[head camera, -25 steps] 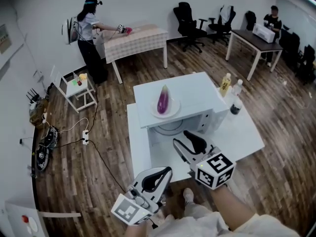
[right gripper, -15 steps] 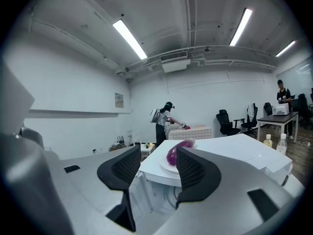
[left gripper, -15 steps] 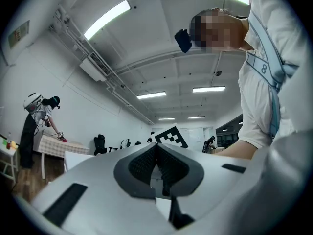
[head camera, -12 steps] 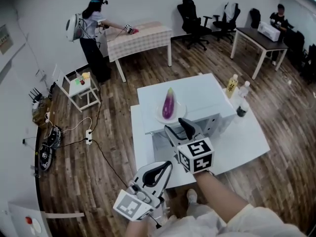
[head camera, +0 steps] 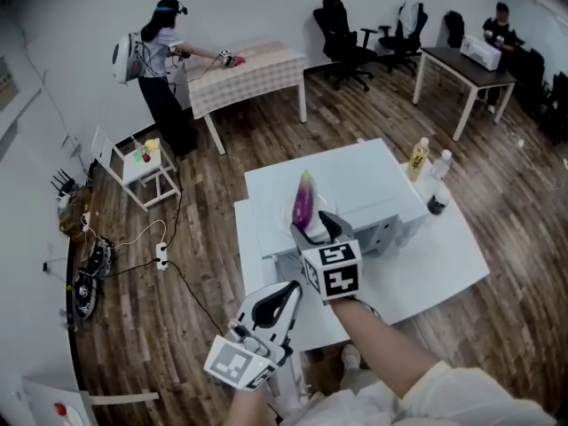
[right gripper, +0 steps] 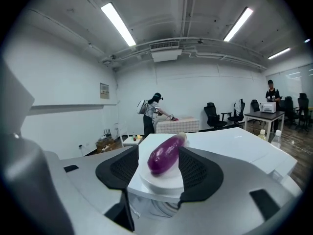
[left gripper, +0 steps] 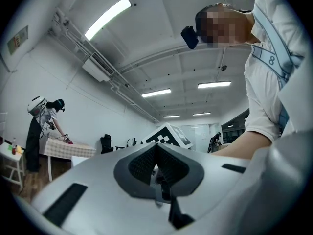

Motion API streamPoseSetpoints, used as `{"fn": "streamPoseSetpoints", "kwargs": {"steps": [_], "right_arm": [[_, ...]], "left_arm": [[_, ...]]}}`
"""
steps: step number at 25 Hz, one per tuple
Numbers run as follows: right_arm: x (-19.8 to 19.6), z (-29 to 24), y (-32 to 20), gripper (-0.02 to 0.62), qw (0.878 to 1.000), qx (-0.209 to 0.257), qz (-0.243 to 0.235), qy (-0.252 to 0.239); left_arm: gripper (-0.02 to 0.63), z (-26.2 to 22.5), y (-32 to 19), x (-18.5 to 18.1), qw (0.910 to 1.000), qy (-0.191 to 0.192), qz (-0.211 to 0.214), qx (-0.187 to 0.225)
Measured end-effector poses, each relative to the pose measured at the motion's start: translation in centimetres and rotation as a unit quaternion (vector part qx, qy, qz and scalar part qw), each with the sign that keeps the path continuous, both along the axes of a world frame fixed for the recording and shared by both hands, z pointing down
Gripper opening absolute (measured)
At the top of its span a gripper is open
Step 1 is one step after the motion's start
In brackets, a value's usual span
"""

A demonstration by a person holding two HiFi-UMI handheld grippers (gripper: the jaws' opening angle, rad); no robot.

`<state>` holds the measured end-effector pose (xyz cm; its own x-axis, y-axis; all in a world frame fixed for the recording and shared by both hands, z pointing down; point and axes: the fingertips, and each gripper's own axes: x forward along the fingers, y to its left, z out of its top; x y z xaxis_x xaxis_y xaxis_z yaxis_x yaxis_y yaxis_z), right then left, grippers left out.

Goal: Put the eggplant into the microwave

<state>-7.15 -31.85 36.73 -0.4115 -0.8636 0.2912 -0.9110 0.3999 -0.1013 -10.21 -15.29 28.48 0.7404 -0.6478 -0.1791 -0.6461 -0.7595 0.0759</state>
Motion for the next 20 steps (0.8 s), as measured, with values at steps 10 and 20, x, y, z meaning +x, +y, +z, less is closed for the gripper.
{"fn": "streamPoseSetpoints", "kwargs": {"steps": [10,20], "right_arm": [[-0.9,2.2,-2.1,0.265,0.998,-0.053,0.03,0.02],[0.0,3.7,-2.3,0.238,0.996,-0.067,0.044,0.039]], "left_arm": [[0.002,1.2,-2.5,-1.3,0.9996,-0.011,-0.022,-0.016],[0.002,1.4,-2.7,-1.4,0.9995,-0.008,-0.023,-0.018]]}}
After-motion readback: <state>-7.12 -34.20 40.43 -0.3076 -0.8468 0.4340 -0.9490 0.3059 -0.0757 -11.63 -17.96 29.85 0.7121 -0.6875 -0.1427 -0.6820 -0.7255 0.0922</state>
